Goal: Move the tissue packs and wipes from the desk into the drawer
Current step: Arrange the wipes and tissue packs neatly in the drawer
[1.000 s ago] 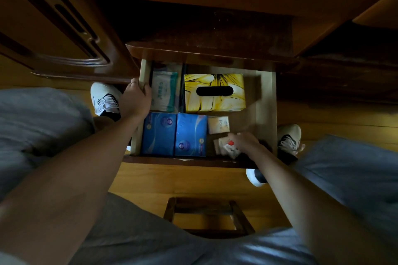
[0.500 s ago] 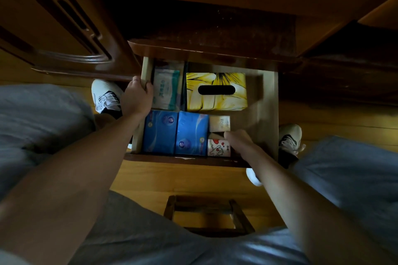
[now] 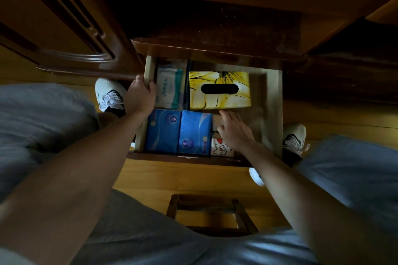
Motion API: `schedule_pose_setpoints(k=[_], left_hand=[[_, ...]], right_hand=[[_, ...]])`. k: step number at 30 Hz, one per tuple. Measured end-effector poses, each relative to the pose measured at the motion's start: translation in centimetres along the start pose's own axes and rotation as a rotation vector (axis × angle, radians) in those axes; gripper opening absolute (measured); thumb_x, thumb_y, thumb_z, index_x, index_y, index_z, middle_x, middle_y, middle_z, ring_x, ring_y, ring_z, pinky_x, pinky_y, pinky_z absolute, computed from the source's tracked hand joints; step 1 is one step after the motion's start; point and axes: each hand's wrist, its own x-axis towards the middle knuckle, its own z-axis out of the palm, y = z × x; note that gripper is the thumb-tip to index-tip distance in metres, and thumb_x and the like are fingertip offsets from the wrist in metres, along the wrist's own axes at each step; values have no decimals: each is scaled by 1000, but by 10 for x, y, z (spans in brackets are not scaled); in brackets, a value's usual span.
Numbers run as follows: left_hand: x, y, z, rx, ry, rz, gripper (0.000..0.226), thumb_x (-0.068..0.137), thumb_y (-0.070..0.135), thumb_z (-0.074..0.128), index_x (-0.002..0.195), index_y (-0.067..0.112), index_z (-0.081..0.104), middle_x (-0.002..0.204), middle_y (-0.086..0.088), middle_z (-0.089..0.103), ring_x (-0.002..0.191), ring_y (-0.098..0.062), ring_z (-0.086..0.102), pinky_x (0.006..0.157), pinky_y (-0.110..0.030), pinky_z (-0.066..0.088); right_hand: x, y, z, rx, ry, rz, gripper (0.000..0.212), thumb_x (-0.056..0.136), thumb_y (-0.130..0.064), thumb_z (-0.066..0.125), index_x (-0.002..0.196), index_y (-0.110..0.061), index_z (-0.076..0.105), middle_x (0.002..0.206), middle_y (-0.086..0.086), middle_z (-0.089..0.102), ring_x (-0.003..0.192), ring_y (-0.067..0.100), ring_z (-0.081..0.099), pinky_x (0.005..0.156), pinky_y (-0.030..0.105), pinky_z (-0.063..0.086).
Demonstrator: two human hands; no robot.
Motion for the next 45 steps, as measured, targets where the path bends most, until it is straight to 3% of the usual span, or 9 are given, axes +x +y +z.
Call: schedule_pose_setpoints(k=[9,13,16,18,22,29,38,42,45], left_hand=[[3,-2,2,-3,-5,-23,34,96,36,43,110,8,55,104,-19,65,96,-42,61,72,-43,43],[3,-3,3,0,-16,-18,35,95,37,41,109,8,55,104,-18,65,96,-41,61,72,-44,45],[3,-3,2,-9,-25,-19,38,95,37,40,112,7,55,107,-19,65,99,-41,60,76,-46,47],[3,-3,1,0,-26,-17,37,97,36,41,114,7,55,109,-19,65,100,-41,60,78,-46,48],[2,-2,1,-14,-29,-11,37,97,37,41,115,8,55,110,-19,65,100,-41,60,77,-44,47],[3,-2,1,-12,-11,-23,39,95,39,41,113,8,56,108,-20,65,98,-41,61,74,-42,45],[-6,12,-13,34,-107,-76,35,96,34,49,120,9,50,118,-19,59,102,-43,60,74,-45,43],[-15,35,-37,82,-155,-40,56,92,31,57,141,9,40,137,-19,47,121,-41,49,89,-51,47],[-25,64,-57,181,-185,-10,63,94,39,54,147,9,36,142,-16,41,128,-36,42,95,-49,46]], right_hand=[[10,-2,14,-516,-273,-251,20,102,-17,40,109,-7,56,123,20,51,119,37,44,104,49,35],[9,6,7,-186,-300,-134,34,105,-20,36,129,-4,53,148,22,43,133,34,39,110,44,30],[6,11,-5,227,-249,31,56,104,-33,40,156,-14,30,142,20,55,106,26,63,98,45,50],[-1,14,-15,245,-172,9,60,97,-37,53,153,-26,34,136,10,60,92,19,64,91,45,54],[-16,28,-24,31,-27,-147,54,82,-50,67,130,-36,47,133,-4,49,117,15,50,89,36,46],[-23,12,-7,361,-192,393,95,76,-41,87,141,-2,30,129,11,52,119,28,56,77,30,48],[-28,-2,-13,318,-235,392,38,83,-37,79,104,-8,65,114,11,71,91,19,63,68,27,50],[-45,-3,-48,452,-185,312,49,91,-45,69,129,-14,65,129,10,66,115,25,63,95,43,55],[-54,-4,-79,473,-82,230,18,98,-40,60,110,-26,64,116,0,67,92,10,62,74,27,52]])
